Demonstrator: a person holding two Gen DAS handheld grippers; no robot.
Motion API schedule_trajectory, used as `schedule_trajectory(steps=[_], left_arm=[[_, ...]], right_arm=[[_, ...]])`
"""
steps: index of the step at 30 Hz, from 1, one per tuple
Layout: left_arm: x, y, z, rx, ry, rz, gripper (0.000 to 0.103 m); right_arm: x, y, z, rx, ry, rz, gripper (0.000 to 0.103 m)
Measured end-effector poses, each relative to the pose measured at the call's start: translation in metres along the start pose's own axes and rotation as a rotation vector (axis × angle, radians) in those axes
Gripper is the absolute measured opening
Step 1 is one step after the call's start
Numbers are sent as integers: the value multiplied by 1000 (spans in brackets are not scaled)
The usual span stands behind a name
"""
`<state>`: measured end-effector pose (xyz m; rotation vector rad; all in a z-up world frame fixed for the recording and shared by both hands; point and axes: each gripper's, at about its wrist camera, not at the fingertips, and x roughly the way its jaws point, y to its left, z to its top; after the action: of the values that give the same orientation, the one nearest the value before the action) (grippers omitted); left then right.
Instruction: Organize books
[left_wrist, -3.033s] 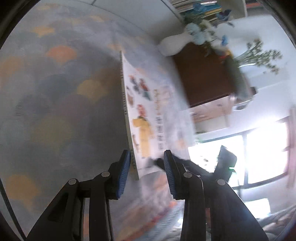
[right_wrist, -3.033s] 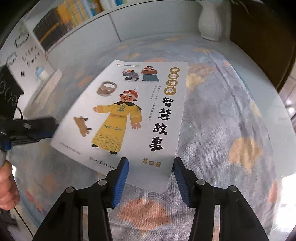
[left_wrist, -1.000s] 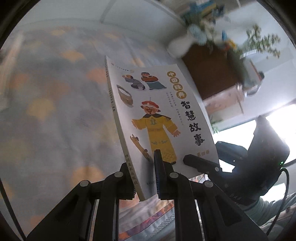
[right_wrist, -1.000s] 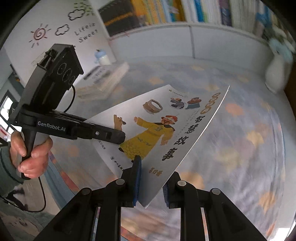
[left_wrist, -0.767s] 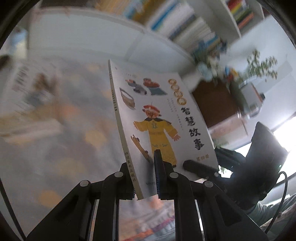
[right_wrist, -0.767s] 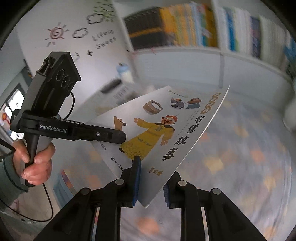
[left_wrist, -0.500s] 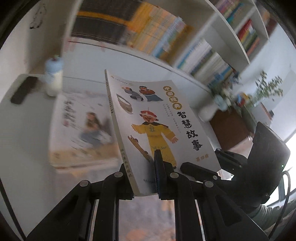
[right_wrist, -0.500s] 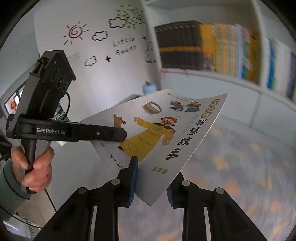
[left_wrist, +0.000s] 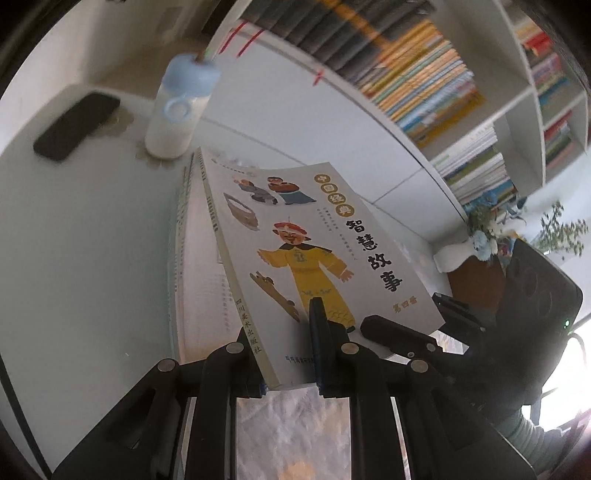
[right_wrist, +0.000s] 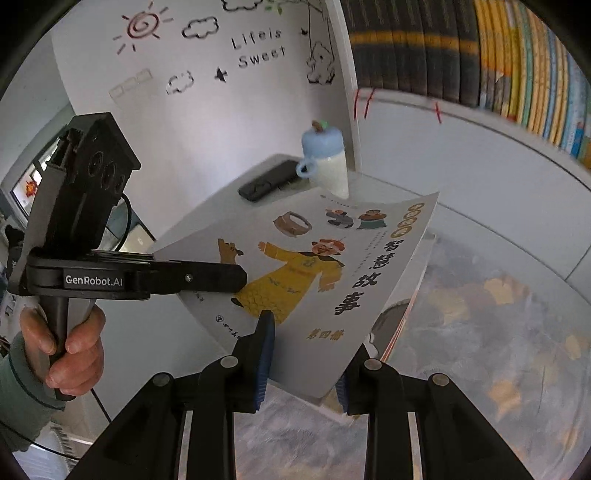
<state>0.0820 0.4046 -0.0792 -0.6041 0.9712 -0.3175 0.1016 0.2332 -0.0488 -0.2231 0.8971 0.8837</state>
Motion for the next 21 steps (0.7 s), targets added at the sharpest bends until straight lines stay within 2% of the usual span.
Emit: schedule_trajectory(steps=[4,9,14,18,21], left_arm=[[10,9,-1,-17,6,-27,13],[20,17,-12,-63,28,-56,13],[23,25,-14,-83,41,-23,15],[17,31,-21,-91,52,38,17],[7,35,-31,-115,44,44,19]], right_arm=[[16,-7,0,23,19,-14,27],[31,-23,-1,86,41,10,27],[45,-26,-8,115,71,19,27],[53,-29,-12,161,88,39,28],[56,-37,-15,199,107,40,28]])
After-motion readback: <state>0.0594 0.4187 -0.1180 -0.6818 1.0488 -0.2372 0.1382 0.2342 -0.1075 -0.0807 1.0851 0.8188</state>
